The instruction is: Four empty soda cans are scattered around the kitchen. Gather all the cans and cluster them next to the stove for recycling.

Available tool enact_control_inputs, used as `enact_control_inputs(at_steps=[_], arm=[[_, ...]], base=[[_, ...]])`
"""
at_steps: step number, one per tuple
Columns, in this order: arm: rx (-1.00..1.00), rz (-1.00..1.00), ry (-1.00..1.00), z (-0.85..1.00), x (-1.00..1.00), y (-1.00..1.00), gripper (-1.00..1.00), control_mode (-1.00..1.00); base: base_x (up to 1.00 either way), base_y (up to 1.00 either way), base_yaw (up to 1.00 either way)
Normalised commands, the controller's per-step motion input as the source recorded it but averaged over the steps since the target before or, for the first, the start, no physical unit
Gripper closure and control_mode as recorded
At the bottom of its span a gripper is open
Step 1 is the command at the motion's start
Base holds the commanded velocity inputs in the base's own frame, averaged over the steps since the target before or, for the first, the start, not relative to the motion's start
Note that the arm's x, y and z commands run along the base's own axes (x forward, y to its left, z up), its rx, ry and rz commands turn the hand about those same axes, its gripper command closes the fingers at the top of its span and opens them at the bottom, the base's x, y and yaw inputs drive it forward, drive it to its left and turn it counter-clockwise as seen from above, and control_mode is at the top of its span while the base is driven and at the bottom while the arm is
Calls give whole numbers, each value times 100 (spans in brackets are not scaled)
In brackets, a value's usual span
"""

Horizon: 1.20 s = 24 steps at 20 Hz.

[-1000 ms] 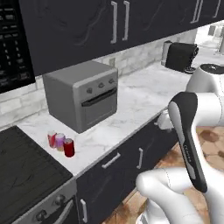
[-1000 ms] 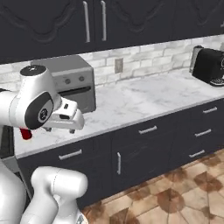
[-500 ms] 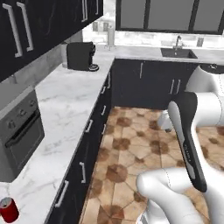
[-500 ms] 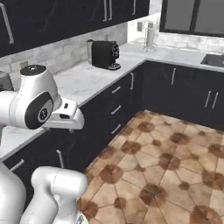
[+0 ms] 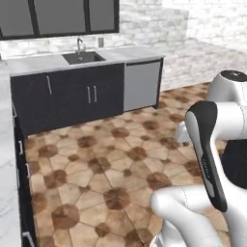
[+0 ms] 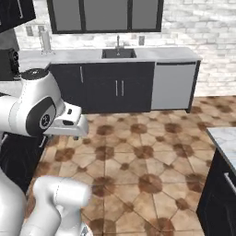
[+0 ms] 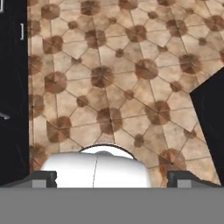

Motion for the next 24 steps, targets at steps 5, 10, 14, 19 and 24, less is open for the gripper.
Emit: enact_control_inputs(at_steps=[5, 10, 14, 19, 24], arm=[[0, 0, 0, 0, 0, 0, -100, 100], [0, 0, 0, 0, 0, 0, -100, 100], [0, 0, 0, 0, 0, 0, -100, 100], [0, 0, 0, 0, 0, 0, -100, 100], [0, 0, 0, 0, 0, 0, -100, 100]], base=[[44, -4, -72], [98, 26, -47], [100, 90, -37], [100, 100, -41], [100, 100, -50]])
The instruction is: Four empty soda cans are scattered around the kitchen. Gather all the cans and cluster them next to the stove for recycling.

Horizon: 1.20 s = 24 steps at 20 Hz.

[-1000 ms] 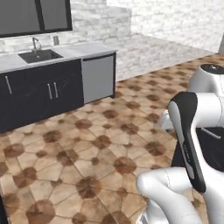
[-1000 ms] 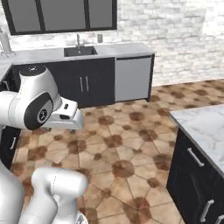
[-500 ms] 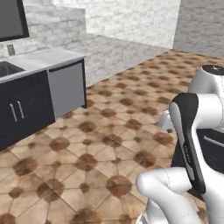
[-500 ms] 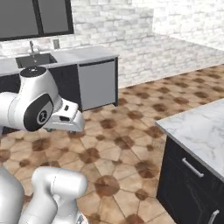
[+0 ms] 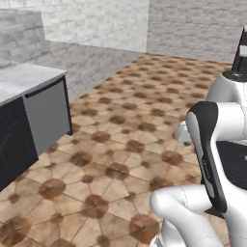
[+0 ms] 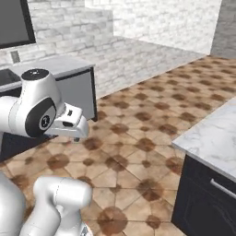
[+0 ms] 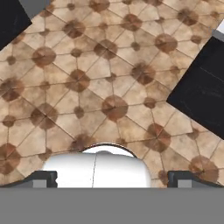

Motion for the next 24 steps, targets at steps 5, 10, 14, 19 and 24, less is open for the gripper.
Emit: enact_control_inputs(at_steps=[5, 10, 14, 19, 24], arm=[[0, 0, 0, 0, 0, 0, -100, 100], [0, 0, 0, 0, 0, 0, -100, 100], [0, 0, 0, 0, 0, 0, -100, 100], [0, 0, 0, 0, 0, 0, -100, 100], [0, 0, 0, 0, 0, 0, -100, 100]], base=[[96, 100, -51], [89, 100, -51], [94, 100, -50], [100, 100, -50], [100, 100, -48]])
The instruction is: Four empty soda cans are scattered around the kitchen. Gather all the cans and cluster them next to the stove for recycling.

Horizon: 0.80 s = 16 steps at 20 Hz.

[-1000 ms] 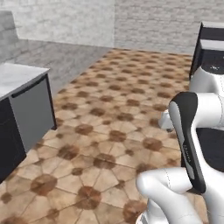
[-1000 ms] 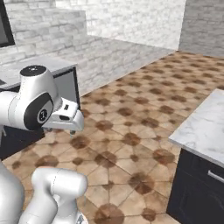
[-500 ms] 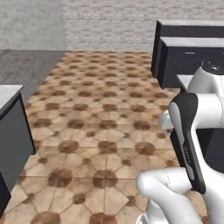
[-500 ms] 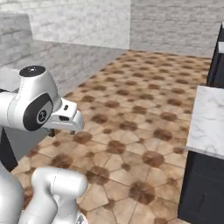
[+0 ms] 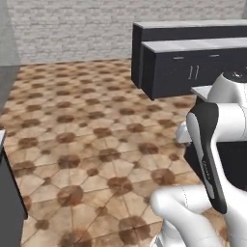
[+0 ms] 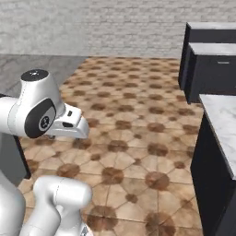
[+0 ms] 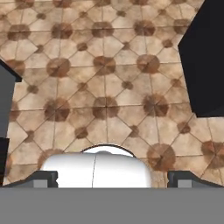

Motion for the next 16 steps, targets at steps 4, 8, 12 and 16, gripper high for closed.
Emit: enact_control_inputs(at_steps=[4, 8, 12, 16], arm=[[0, 0, 0, 0, 0, 0, -100, 100], [0, 0, 0, 0, 0, 0, -100, 100], [0, 0, 0, 0, 0, 0, -100, 100], [0, 0, 0, 0, 0, 0, -100, 100]], base=[[100, 100, -41], [100, 91, -21], [100, 47, -3], [100, -2, 5]])
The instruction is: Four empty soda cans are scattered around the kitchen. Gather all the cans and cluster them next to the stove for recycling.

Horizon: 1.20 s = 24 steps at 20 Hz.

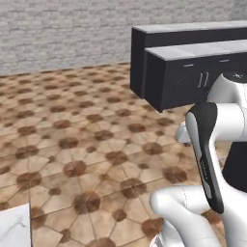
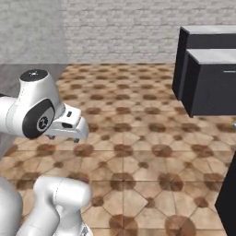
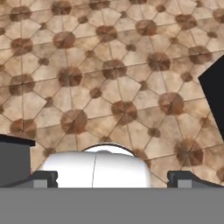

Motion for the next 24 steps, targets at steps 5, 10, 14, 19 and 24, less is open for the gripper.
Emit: enact_control_inputs(at_steps=[5, 10, 14, 19, 24], arm=[[0, 0, 0, 0, 0, 0, -100, 100], [0, 0, 0, 0, 0, 0, -100, 100], [0, 0, 0, 0, 0, 0, -100, 100], [0, 0, 0, 0, 0, 0, -100, 100], [0, 0, 0, 0, 0, 0, -100, 100]], base=[[100, -14, 7], [100, -6, 7], [100, 0, 6], [100, 0, 4], [100, 10, 2]])
